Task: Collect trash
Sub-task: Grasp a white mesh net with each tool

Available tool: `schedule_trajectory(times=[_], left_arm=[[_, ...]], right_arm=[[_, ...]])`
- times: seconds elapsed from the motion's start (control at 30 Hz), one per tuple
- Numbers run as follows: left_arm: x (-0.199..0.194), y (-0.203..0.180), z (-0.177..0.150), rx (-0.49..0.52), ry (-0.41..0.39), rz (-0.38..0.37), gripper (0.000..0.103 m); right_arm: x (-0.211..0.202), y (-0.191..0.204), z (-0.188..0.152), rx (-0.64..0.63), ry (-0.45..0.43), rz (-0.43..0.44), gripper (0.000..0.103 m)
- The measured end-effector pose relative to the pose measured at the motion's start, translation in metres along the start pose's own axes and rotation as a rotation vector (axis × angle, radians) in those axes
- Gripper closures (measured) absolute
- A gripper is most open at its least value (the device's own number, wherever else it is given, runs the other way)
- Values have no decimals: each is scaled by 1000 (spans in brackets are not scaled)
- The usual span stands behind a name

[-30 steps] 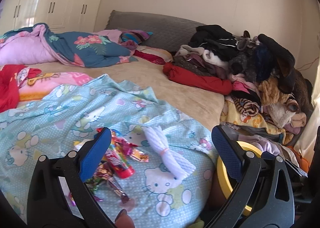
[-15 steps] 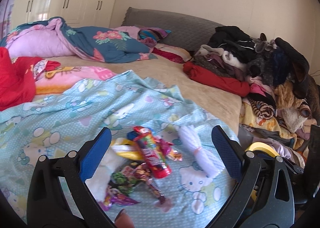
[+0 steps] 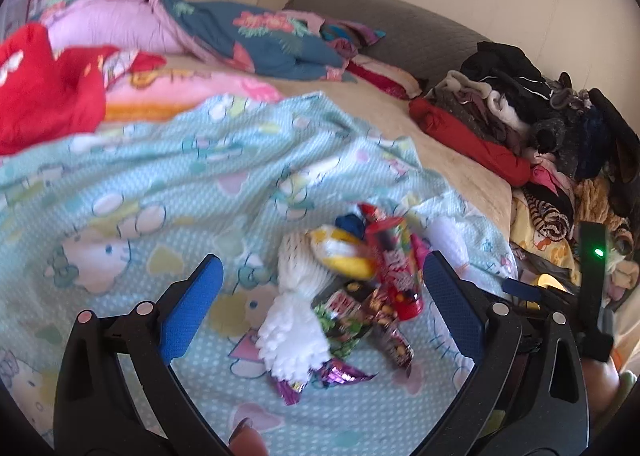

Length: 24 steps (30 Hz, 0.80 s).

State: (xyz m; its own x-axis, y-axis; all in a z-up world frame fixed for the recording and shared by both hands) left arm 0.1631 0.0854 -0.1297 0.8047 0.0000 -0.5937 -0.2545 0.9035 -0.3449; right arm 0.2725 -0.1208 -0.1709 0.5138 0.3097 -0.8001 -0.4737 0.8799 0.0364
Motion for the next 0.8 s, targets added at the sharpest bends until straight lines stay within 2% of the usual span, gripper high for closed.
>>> schedule_trajectory(times=[0.07, 0.17, 0.2, 0.23, 0.3, 0.4, 0.47, 0.57, 0.63, 0.73, 0.8], left_arm=[[4, 6, -5, -18, 20, -1, 11], [7, 12, -11, -33, 38, -4, 13], [9, 12, -14, -34, 47, -2, 17], [11, 14, -16, -37, 55, 0, 20], [14, 17, -21, -50, 74, 1, 25], [17, 16, -25, -46, 88, 0, 34], [19, 14, -29, -39, 105, -2, 41], [21, 14, -32, -28, 125, 6, 58], [21, 11, -32, -27, 133, -8, 76], [17, 6, -28, -10, 126, -16, 88], [12, 1, -25, -4, 114, -33, 89]], right_arm=[[14, -2, 0, 10, 38, -7, 25], [30, -2, -3, 27, 85, 2, 37], [33, -2, -5, 26, 95, 3, 43], [36, -2, -6, 24, 102, 2, 46], [39, -4, -8, 29, 106, -4, 59], [35, -3, -8, 40, 93, 20, 70], [32, -2, -9, 37, 82, 33, 73], [21, 2, -10, 56, 60, 73, 74], [12, 6, -11, 66, 43, 99, 74], [-4, 11, -12, 88, 11, 137, 74], [-12, 14, -14, 108, -6, 165, 74]])
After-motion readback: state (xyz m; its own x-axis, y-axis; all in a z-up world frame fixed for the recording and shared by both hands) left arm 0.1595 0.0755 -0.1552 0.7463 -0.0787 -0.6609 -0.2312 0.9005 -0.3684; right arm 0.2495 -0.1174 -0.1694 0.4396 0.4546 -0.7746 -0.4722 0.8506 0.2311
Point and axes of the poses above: each gripper's, at about its wrist camera, not at the fingertips, and x roughly the way its jaws point, y to its left, z to its top, the point moved 9 cm from there along x, roughly the way its jaws point, and after that the axes turned 2 degrees about -x, right-handed, at the moved point
